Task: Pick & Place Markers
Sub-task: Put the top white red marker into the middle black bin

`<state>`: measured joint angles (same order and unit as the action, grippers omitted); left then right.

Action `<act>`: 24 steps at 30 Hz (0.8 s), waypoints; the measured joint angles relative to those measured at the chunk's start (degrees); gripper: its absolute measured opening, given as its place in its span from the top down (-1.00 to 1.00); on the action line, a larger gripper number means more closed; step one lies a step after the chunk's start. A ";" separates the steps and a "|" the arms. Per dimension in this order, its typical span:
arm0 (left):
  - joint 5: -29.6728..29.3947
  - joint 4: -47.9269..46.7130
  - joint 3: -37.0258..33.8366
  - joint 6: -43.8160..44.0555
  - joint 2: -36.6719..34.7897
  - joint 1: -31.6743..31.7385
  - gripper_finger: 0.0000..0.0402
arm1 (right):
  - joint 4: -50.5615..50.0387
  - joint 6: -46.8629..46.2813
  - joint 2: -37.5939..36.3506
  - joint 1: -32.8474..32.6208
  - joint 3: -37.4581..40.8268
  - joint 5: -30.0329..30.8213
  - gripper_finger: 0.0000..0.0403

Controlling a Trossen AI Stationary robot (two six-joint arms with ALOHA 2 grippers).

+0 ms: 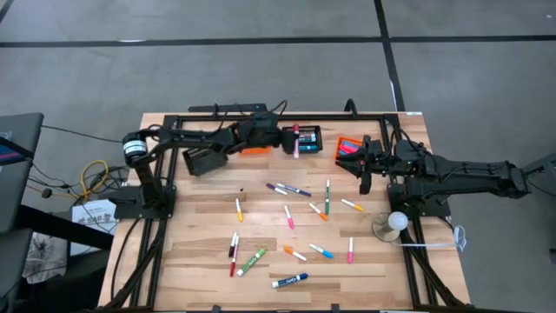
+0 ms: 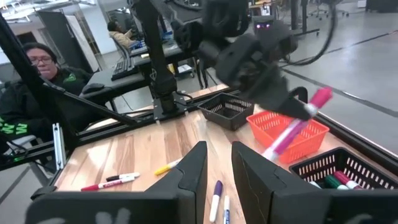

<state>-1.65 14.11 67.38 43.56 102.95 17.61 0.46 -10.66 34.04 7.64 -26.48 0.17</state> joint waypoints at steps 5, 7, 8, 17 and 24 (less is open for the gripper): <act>0.11 -1.06 4.11 -10.12 2.01 2.28 0.67 | 0.01 0.00 0.00 -0.04 0.00 -0.14 0.68; -0.17 -2.06 5.49 -14.16 2.75 2.87 0.67 | 0.01 0.00 0.00 0.01 0.00 -0.14 0.68; -0.28 -2.07 6.51 -16.09 3.48 3.06 0.67 | 0.01 0.02 0.00 0.00 0.00 -0.14 0.68; -0.24 -7.39 15.90 -35.91 11.34 3.03 0.67 | -0.02 -1.55 0.00 0.00 0.00 -0.14 0.68; -0.24 -15.72 21.13 -47.13 15.04 3.08 0.67 | -0.02 -2.86 0.00 0.00 0.00 -0.11 0.68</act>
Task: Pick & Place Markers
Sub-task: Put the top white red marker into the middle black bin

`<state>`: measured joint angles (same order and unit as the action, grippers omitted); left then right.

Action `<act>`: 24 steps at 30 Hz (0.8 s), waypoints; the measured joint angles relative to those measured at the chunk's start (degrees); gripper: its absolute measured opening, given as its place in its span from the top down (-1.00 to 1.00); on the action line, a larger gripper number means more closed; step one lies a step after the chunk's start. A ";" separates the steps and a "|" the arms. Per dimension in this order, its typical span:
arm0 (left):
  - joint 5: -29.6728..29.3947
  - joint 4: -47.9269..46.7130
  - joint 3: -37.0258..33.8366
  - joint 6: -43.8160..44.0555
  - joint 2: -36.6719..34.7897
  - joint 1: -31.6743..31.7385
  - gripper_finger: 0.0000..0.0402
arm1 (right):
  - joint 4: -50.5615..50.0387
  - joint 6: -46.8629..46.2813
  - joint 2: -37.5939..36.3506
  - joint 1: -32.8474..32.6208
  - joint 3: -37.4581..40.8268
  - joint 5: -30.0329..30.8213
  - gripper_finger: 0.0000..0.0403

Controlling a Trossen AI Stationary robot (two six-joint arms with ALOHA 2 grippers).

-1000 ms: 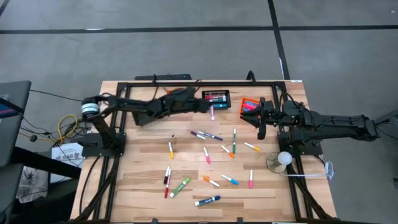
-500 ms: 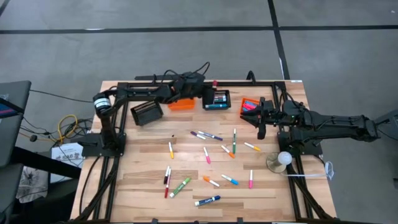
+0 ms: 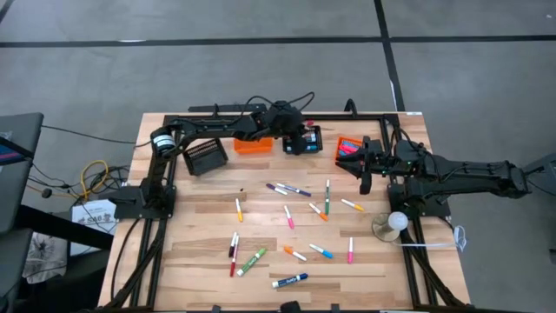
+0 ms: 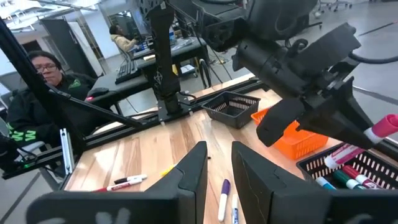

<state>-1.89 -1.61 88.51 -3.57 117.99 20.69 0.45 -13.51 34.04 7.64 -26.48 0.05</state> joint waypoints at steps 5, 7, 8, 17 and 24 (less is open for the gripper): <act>0.74 -0.15 0.35 -4.68 0.01 0.35 0.67 | 0.00 -0.57 0.00 0.00 0.00 0.00 0.68; 0.85 -0.12 0.35 -5.95 0.01 0.66 0.67 | 0.00 -0.58 0.00 0.00 0.00 0.00 0.68; 0.85 -0.09 0.35 -6.04 0.19 0.70 0.67 | 0.00 -0.60 0.00 0.00 0.00 0.00 0.68; 1.80 -0.56 0.48 -6.93 4.25 -0.02 0.67 | 0.00 -0.72 0.01 0.00 0.00 0.02 0.68; 1.58 -2.09 0.48 -8.37 4.77 0.27 0.67 | -0.02 -1.54 0.02 0.00 0.00 0.02 0.68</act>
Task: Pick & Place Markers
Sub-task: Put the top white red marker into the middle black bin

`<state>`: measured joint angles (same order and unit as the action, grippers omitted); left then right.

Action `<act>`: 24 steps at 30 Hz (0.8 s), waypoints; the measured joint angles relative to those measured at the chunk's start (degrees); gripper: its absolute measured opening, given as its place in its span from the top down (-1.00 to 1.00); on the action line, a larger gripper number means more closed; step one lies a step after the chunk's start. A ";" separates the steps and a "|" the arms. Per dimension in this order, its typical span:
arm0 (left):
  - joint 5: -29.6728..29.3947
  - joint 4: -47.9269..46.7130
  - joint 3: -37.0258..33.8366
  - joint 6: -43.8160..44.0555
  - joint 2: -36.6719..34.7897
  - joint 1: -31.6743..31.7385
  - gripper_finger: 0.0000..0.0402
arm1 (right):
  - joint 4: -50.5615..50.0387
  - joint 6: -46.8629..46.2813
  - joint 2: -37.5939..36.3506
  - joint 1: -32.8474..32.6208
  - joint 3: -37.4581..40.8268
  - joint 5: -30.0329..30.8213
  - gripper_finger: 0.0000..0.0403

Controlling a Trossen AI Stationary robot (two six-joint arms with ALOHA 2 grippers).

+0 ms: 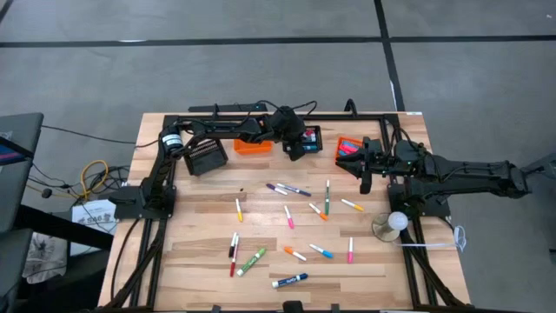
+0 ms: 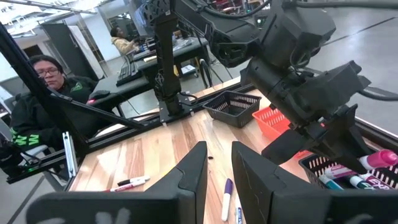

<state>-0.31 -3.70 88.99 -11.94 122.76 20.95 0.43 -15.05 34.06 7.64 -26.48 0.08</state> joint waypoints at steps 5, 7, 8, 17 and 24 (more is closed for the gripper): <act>-0.07 -2.35 0.00 -0.29 0.00 0.35 0.67 | 0.02 0.00 0.00 0.00 0.00 0.01 0.68; -0.07 -2.48 0.00 -0.29 0.00 0.37 0.67 | 0.01 0.00 -0.01 0.00 0.00 0.01 0.68; -0.08 -2.46 0.00 -0.29 -0.01 0.39 0.66 | 0.02 0.00 -0.02 0.00 0.00 0.00 0.68; -0.07 -2.46 0.00 -3.09 -0.03 0.32 0.58 | 0.02 0.00 0.00 0.00 0.00 0.00 0.68; 0.80 -2.33 0.00 -3.29 -0.07 0.26 0.57 | 0.02 0.00 0.00 0.00 0.00 0.00 0.68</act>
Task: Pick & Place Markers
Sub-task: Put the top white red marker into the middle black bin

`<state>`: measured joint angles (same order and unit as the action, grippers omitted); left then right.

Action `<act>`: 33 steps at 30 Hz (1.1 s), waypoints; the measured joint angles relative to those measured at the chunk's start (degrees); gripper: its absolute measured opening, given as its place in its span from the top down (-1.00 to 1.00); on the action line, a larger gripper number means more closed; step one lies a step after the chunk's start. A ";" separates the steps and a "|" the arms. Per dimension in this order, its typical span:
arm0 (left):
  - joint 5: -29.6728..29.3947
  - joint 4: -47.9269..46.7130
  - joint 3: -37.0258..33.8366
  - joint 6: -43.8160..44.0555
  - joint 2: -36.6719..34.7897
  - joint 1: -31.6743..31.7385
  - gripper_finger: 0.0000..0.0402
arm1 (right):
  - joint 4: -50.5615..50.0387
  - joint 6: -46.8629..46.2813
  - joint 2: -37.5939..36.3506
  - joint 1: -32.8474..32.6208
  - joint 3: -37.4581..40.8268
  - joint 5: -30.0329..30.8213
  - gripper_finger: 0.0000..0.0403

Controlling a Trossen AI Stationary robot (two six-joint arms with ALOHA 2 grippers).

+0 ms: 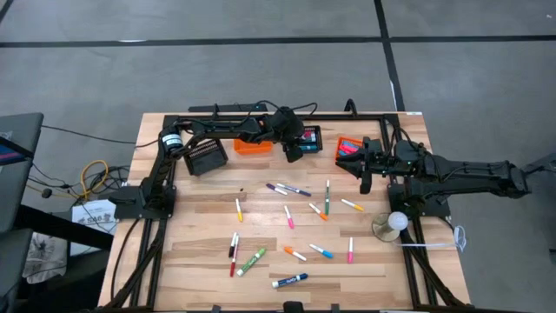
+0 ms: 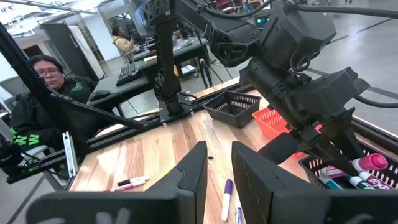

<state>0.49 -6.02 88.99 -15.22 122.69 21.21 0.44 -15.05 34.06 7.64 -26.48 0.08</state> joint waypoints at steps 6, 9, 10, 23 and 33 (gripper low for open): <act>-0.01 0.02 0.00 0.00 0.00 0.00 0.57 | -0.02 -0.02 0.00 0.00 0.00 0.00 0.68; -0.02 0.02 0.00 0.00 0.00 0.00 0.56 | -0.01 -0.04 0.00 0.00 0.00 0.00 0.68; 0.00 0.04 0.00 0.00 0.00 0.00 0.56 | -0.01 -0.04 0.00 0.00 0.00 0.00 0.68; -0.02 0.41 0.00 0.02 -0.02 0.00 0.11 | -0.02 -0.04 0.00 0.00 0.00 -0.02 0.68; -2.18 0.90 -0.74 7.73 -12.40 -1.11 -0.02 | -0.01 -0.04 -0.01 0.00 0.00 -0.04 0.68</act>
<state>-1.69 -5.13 88.25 -7.49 110.29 20.10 0.43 -15.09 34.06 7.64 -26.48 0.03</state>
